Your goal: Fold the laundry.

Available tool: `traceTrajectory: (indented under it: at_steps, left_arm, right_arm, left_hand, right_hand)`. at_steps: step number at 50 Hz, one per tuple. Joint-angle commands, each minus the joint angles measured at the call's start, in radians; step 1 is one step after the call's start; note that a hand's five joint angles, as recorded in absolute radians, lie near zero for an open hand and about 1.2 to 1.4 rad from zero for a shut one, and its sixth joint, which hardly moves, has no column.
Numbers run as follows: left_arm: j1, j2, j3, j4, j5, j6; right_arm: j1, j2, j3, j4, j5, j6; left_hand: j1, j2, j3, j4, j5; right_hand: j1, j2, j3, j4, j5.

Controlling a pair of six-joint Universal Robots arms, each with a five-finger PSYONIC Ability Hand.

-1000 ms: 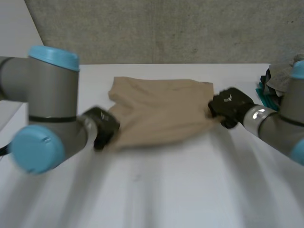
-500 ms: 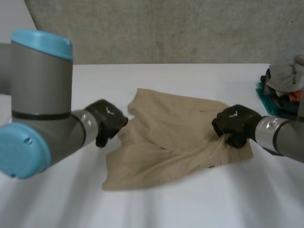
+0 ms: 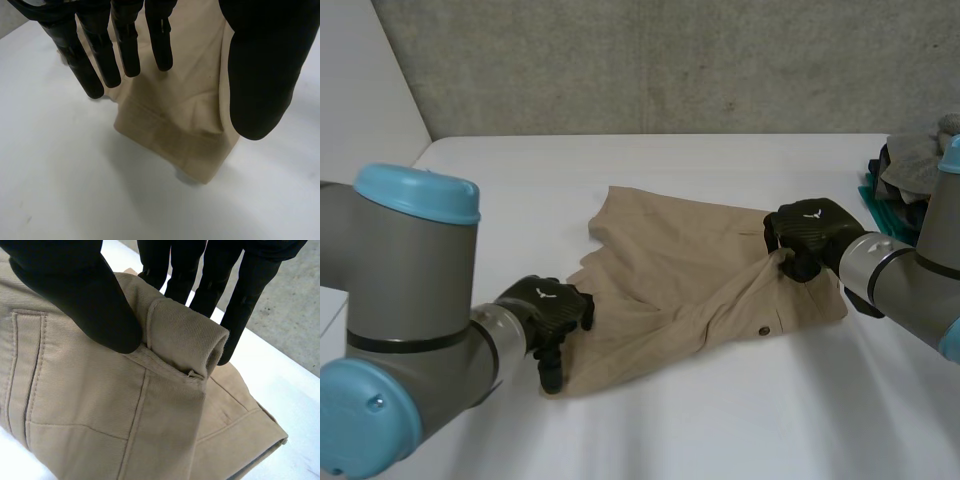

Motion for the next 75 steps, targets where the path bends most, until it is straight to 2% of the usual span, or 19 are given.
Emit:
traceTrajectory:
  at_steps: [1, 14, 17, 18, 20, 24, 26, 29, 30, 33, 34, 37, 39, 45, 49, 55, 63, 69, 75]
  left_arm:
    - [-0.049, -0.091, 0.034, 0.051, -0.01, -0.026]
    - [-0.117, -0.212, 0.124, 0.061, -0.054, -0.029]
    - [-0.118, -0.227, 0.135, 0.077, -0.068, -0.024]
    - [-0.115, -0.242, 0.146, 0.093, -0.08, -0.024]
    - [-0.111, -0.259, 0.154, 0.112, -0.099, -0.023]
    - [-0.088, -0.273, 0.167, 0.121, -0.142, 0.002]
    - [-0.076, -0.247, 0.157, 0.094, -0.142, 0.037]
    - [-0.071, -0.194, 0.125, 0.031, -0.11, 0.109]
    - [-0.066, -0.142, 0.099, -0.026, -0.078, 0.184]
    - [-0.059, -0.059, 0.048, -0.139, -0.044, 0.317]
    - [-0.054, -0.01, 0.014, -0.205, -0.025, 0.395]
    - [-0.054, 0.055, -0.02, -0.279, -0.011, 0.488]
    - [-0.06, 0.095, -0.027, -0.282, -0.013, 0.537]
    - [-0.106, 0.074, 0.032, -0.238, -0.039, 0.525]
    - [-0.112, -0.069, 0.199, -0.161, -0.112, 0.505]
    - [-0.097, -0.262, 0.494, -0.039, -0.18, 0.503]
    - [-0.054, -0.532, 0.934, 0.112, -0.151, 0.505]
    - [-0.051, -0.734, 1.185, 0.207, -0.102, 0.537]
    - [-0.031, -0.902, 1.367, 0.314, -0.108, 0.612]
  right_arm:
    - [0.009, 0.0, 0.001, -0.045, 0.021, 0.078]
    - [0.004, 0.02, -0.03, -0.081, 0.065, 0.153]
    - [0.003, 0.026, -0.036, -0.077, 0.062, 0.17]
    - [0.003, 0.024, -0.035, -0.074, 0.062, 0.172]
    - [0.001, 0.021, -0.032, -0.065, 0.058, 0.175]
    - [-0.006, -0.003, -0.026, -0.022, 0.026, 0.138]
    - [-0.009, -0.022, -0.006, 0.035, -0.01, 0.068]
    - [-0.029, -0.081, 0.069, 0.213, -0.099, -0.229]
    - [-0.055, -0.121, 0.118, 0.309, -0.123, -0.408]
    - [-0.1, -0.164, 0.204, 0.427, -0.125, -0.665]
    - [-0.118, -0.181, 0.249, 0.479, -0.122, -0.81]
    - [-0.123, -0.186, 0.297, 0.474, -0.117, -0.899]
    - [-0.105, -0.183, 0.312, 0.436, -0.11, -0.871]
    - [-0.091, -0.143, 0.277, 0.308, -0.085, -0.749]
    - [-0.089, -0.121, 0.219, 0.221, -0.065, -0.626]
    - [-0.091, -0.043, 0.114, 0.089, 0.021, -0.471]
    - [-0.071, 0.047, 0.024, -0.15, 0.116, -0.333]
    - [-0.043, 0.145, -0.036, -0.382, 0.202, -0.328]
    - [-0.022, 0.242, -0.09, -0.555, 0.252, -0.345]
  left_hand:
    - [0.111, 0.105, 0.108, 0.107, 0.102]
    - [0.213, 0.208, 0.211, 0.209, 0.204]
    - [0.427, 0.421, 0.424, 0.423, 0.418]
    - [0.701, 0.696, 0.698, 0.697, 0.692]
    - [0.964, 0.958, 0.961, 0.96, 0.955]
    - [0.965, 0.959, 0.962, 0.961, 0.956]
    - [0.965, 0.959, 0.962, 0.961, 0.956]
    - [0.965, 0.959, 0.962, 0.961, 0.956]
    - [0.965, 0.959, 0.962, 0.961, 0.956]
    - [0.965, 0.959, 0.962, 0.961, 0.956]
    - [0.965, 0.959, 0.962, 0.961, 0.956]
    - [0.965, 0.959, 0.962, 0.961, 0.956]
    - [0.965, 0.959, 0.962, 0.961, 0.956]
    - [0.965, 0.959, 0.962, 0.961, 0.956]
    - [0.965, 0.959, 0.962, 0.961, 0.956]
    - [0.965, 0.959, 0.962, 0.961, 0.956]
    - [0.965, 0.959, 0.962, 0.961, 0.956]
    - [0.965, 0.959, 0.962, 0.961, 0.956]
    - [0.965, 0.959, 0.962, 0.961, 0.956]
  right_hand:
    - [0.285, 0.232, 0.216, 0.209, 0.206]
    - [0.285, 0.232, 0.216, 0.209, 0.206]
    - [0.285, 0.232, 0.216, 0.209, 0.206]
    - [0.285, 0.232, 0.216, 0.209, 0.206]
    - [0.285, 0.232, 0.216, 0.209, 0.206]
    - [0.285, 0.232, 0.216, 0.209, 0.206]
    - [0.285, 0.232, 0.216, 0.209, 0.206]
    - [0.285, 0.232, 0.216, 0.209, 0.206]
    - [0.285, 0.232, 0.216, 0.209, 0.206]
    - [0.285, 0.232, 0.216, 0.209, 0.206]
    - [0.285, 0.232, 0.216, 0.209, 0.206]
    - [0.285, 0.232, 0.216, 0.209, 0.206]
    - [0.285, 0.232, 0.216, 0.209, 0.206]
    - [0.285, 0.232, 0.216, 0.209, 0.206]
    - [0.285, 0.232, 0.216, 0.209, 0.206]
    - [0.285, 0.232, 0.216, 0.209, 0.206]
    - [0.285, 0.232, 0.216, 0.209, 0.206]
    - [0.285, 0.232, 0.216, 0.209, 0.206]
    - [0.285, 0.232, 0.216, 0.209, 0.206]
